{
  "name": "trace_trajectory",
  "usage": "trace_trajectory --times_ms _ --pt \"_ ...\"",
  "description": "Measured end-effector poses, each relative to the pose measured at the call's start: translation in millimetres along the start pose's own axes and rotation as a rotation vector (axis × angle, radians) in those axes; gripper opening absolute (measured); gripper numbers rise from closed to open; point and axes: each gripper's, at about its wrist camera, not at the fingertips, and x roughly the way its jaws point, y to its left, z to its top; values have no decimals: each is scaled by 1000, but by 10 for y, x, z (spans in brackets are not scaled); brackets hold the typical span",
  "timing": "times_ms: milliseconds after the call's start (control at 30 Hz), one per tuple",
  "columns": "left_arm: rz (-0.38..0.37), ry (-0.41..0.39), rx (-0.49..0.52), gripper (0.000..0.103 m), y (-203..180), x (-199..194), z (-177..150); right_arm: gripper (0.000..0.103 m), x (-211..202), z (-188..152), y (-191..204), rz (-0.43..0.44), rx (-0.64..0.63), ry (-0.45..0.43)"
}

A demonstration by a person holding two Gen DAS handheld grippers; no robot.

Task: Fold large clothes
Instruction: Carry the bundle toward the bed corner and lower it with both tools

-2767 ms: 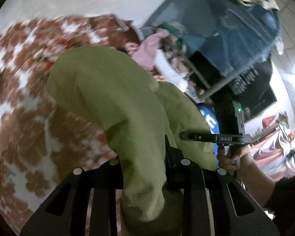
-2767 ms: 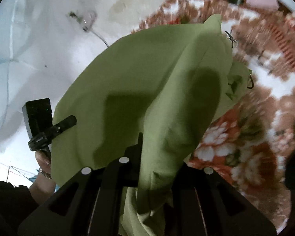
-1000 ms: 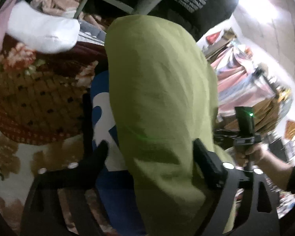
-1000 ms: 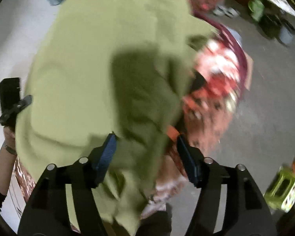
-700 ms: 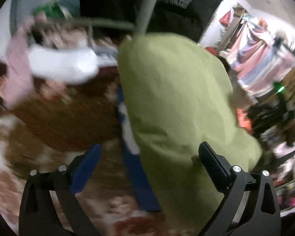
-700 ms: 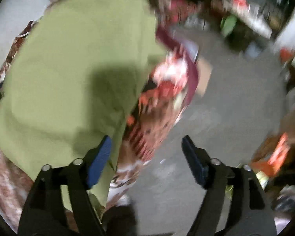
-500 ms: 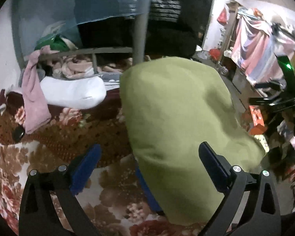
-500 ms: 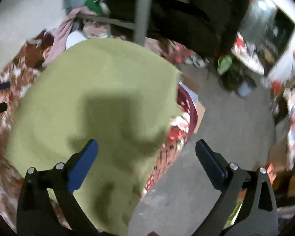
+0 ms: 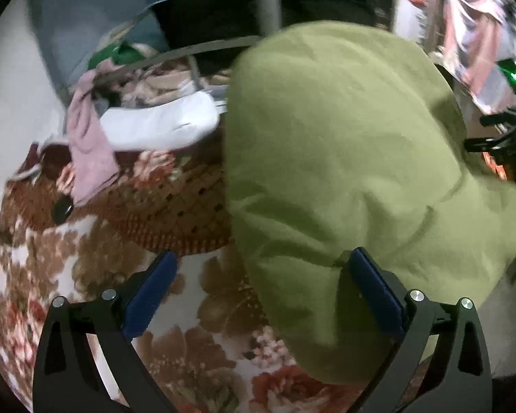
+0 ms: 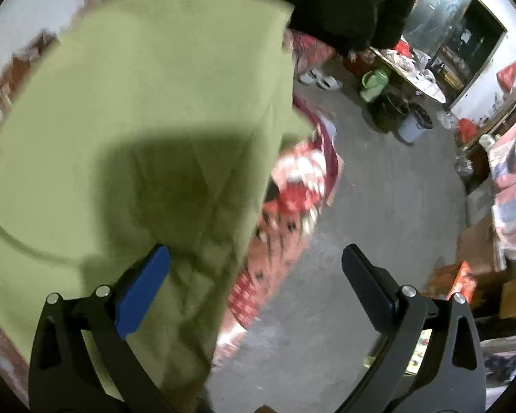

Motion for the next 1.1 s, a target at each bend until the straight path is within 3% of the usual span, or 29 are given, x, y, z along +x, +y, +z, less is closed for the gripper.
trace_trajectory --times_ms 100,200,267,333,533,700,833,1000,1100 --pt "-70 -96 -83 97 149 -310 416 98 -323 396 -8 87 39 -101" --pt "-110 -154 -127 97 166 -316 892 98 -340 791 172 88 -8 -151" --pt "-142 -143 -156 97 156 -92 1112 98 -208 972 318 94 -16 -154" --pt "-173 -83 -198 97 137 278 1226 98 -17 1021 371 100 -5 -137" --pt "-130 12 -165 99 28 805 1023 98 375 927 587 76 -30 -107" --pt "-1 19 -93 99 82 855 949 98 635 917 401 59 -29 -84" --pt "49 30 -140 99 240 855 890 98 765 915 134 78 7 -69" --pt "86 -39 -214 97 238 423 748 98 508 801 -92 27 34 -79" --pt "27 -130 -247 97 81 36 583 98 208 621 -170 20 44 -125"
